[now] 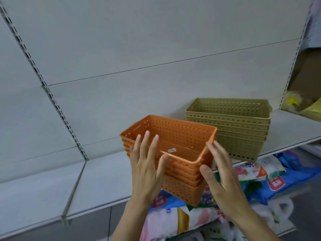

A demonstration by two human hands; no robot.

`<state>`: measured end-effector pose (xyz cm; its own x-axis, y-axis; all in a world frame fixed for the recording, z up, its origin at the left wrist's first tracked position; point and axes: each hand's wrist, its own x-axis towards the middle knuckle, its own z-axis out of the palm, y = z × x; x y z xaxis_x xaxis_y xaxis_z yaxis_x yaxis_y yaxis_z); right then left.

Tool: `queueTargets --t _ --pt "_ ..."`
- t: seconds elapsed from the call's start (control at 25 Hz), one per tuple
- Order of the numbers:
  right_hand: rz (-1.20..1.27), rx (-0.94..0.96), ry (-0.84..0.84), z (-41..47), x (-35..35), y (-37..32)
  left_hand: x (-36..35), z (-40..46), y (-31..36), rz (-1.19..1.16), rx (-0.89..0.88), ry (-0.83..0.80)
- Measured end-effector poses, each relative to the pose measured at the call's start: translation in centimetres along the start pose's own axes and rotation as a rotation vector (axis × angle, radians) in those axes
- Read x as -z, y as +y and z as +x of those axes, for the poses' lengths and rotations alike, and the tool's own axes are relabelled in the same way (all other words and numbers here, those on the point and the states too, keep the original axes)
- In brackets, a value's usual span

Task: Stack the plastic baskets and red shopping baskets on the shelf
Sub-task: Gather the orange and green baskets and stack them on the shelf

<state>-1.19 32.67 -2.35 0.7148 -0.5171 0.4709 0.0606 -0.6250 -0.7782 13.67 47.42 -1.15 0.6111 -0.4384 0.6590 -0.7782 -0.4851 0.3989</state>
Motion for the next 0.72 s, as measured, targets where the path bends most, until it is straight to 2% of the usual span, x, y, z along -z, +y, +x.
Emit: queueTargets --t 0.16,0.24,0.36,0.48,0.72 --pt "0.013 -0.084 0.21 -2.0 -4.8 -1.5 1.7 1.2 -8.1 -0.292 0.211 -0.059" --pt "0.001 -0.128 0.305 -2.6 -6.6 -1.7 2.3 2.1 -10.8 -0.539 0.266 -0.158" --pt "0.021 -0.214 0.342 -3.0 -8.0 -1.8 2.4 3.2 -13.1 -0.791 0.317 -0.323" --pt "0.096 -0.235 0.381 -2.8 -8.7 -2.3 2.1 3.8 -14.0 -0.863 0.288 -0.37" --pt "0.193 -0.226 0.42 -3.1 -9.0 -2.9 2.3 3.3 -13.5 -0.96 0.321 -0.27"
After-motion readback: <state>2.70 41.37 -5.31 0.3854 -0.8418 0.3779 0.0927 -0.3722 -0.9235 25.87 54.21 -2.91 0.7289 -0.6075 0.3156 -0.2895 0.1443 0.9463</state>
